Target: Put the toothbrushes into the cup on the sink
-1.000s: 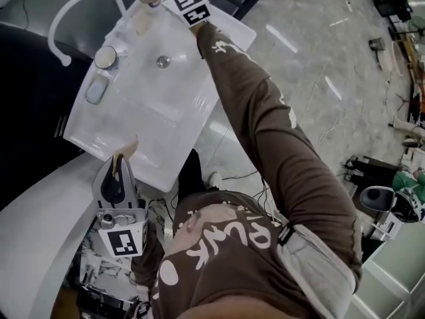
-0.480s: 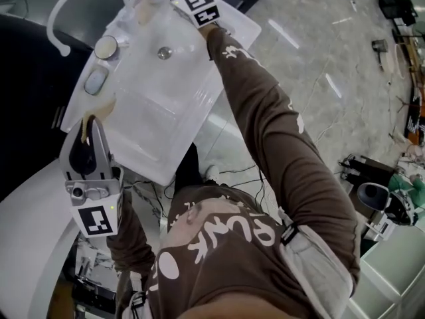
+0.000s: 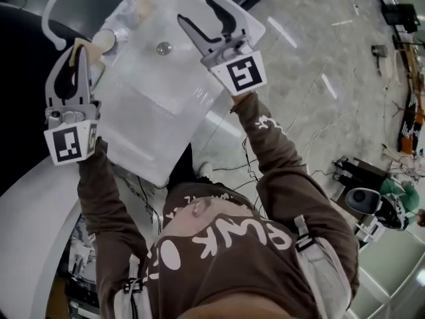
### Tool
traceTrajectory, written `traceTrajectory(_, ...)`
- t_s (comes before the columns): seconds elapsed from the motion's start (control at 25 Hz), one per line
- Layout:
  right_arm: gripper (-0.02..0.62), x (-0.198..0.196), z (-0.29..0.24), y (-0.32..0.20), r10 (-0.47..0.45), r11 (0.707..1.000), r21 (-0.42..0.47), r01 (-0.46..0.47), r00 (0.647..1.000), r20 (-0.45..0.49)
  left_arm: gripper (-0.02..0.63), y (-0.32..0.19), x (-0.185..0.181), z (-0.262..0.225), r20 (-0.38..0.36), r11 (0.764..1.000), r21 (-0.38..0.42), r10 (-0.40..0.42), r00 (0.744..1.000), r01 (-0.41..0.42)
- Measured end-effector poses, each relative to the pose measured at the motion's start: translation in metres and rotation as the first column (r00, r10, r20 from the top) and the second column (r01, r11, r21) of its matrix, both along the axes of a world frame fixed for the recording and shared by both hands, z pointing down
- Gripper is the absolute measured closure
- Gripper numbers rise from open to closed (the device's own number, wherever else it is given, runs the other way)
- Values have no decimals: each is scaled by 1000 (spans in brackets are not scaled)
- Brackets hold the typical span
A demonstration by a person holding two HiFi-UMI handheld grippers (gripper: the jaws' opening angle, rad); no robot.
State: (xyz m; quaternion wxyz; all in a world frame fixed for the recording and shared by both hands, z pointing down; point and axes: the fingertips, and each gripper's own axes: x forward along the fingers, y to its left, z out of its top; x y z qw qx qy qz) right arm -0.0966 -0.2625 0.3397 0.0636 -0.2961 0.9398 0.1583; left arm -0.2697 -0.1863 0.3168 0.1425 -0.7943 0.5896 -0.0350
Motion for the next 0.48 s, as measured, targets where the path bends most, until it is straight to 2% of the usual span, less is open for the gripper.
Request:
traceTrajectory(0.24, 380, 12, 33, 57, -13, 998, -63, 7, 996, -94, 577, -31, -11, 43, 10, 1000, -10, -10, 1000, 10)
traceTrajectory(0.48, 382, 25, 39, 77, -14, 996, -88, 3, 992, -127, 578, -52, -19, 94, 6, 996, -79, -35, 999, 35)
